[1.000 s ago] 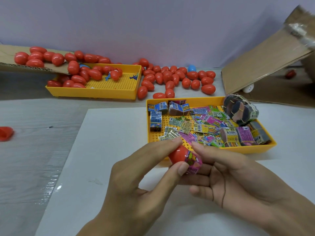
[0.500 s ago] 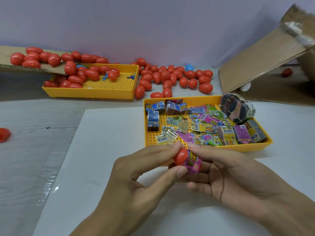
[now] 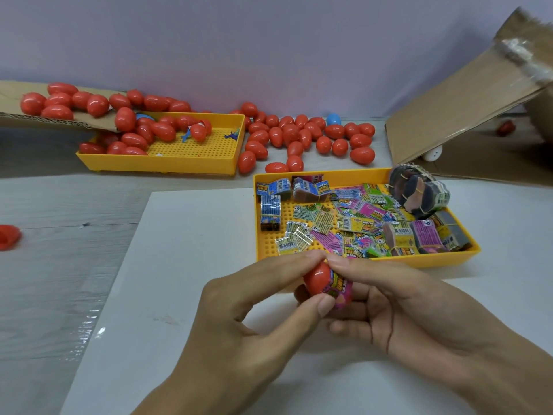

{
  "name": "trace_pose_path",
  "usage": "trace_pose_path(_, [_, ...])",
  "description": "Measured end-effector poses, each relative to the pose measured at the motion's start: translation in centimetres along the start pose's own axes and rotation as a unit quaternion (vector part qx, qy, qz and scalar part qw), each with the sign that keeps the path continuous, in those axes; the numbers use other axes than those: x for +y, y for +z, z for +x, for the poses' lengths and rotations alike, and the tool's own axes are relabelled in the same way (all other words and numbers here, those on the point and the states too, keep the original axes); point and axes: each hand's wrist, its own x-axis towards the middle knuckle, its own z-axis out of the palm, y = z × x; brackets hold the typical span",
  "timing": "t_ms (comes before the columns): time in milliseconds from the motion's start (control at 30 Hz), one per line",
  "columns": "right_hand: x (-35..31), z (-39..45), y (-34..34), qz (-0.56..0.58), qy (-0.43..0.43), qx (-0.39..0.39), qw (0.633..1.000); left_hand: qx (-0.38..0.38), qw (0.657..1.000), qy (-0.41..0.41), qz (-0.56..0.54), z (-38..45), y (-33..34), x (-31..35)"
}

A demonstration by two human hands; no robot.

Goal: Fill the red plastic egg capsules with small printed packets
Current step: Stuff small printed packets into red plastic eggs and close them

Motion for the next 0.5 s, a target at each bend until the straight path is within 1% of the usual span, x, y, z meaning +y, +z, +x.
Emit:
trace_pose_path(33, [0.1,0.0,0.0,-0.029,-0.037,0.014,0.999,0.009,1.000,-0.005,-0.009,-0.1,0.1,0.1])
trace_pose_path(67, [0.3,0.0,0.0,-0.072,-0.092,0.040,0.992,0.021,0.999,-0.012,-0.022,-0.1,0.2,0.2])
trace_pose_path(100, [0.5,0.1,0.0,-0.125,-0.165,0.073,0.976,0.035,0.999,-0.022,-0.033,-0.1,0.2,0.4])
trace_pose_path(133, [0.6,0.1,-0.1,-0.185,-0.245,0.105,0.946,0.048,0.997,-0.038,-0.036,0.0,0.1,0.7])
trace_pose_path(167, [0.9,0.0,0.0,-0.243,-0.318,0.123,0.908,0.056,0.995,-0.064,-0.043,0.1,0.0,0.9])
trace_pose_path(200, [1.2,-0.3,0.2,-0.290,-0.376,0.123,0.871,0.054,0.992,-0.099,-0.061,0.2,-0.2,1.1])
trace_pose_path(233, [1.5,-0.4,0.3,-0.332,-0.422,0.117,0.835,0.036,0.985,-0.141,-0.092,0.4,-0.3,1.3])
trace_pose_path(300, [2.3,-0.9,0.2,-0.425,-0.459,0.119,0.771,-0.019,0.960,-0.216,-0.174,0.6,-0.2,1.1])
trace_pose_path(333, [1.7,-0.1,0.6,-0.460,-0.457,0.120,0.752,-0.035,0.949,-0.236,-0.208,0.6,-0.1,1.0])
trace_pose_path(367, [1.4,0.5,0.7,-0.482,-0.428,0.110,0.756,-0.040,0.942,-0.243,-0.229,0.6,-0.1,0.8])
trace_pose_path(400, [0.3,1.4,1.5,-0.496,-0.345,0.067,0.794,-0.040,0.939,-0.240,-0.242,0.6,-0.1,0.7])
trace_pose_path(433, [0.0,1.1,1.5,-0.501,-0.273,-0.009,0.822,-0.039,0.939,-0.234,-0.250,0.6,-0.1,0.6])
trace_pose_path(467, [-0.2,1.0,1.2,-0.475,-0.234,-0.029,0.848,-0.039,0.940,-0.225,-0.255,0.6,-0.3,0.5])
trace_pose_path(500, [-0.4,1.0,1.1,-0.440,-0.250,0.004,0.862,-0.038,0.942,-0.215,-0.255,0.6,-0.4,0.4])
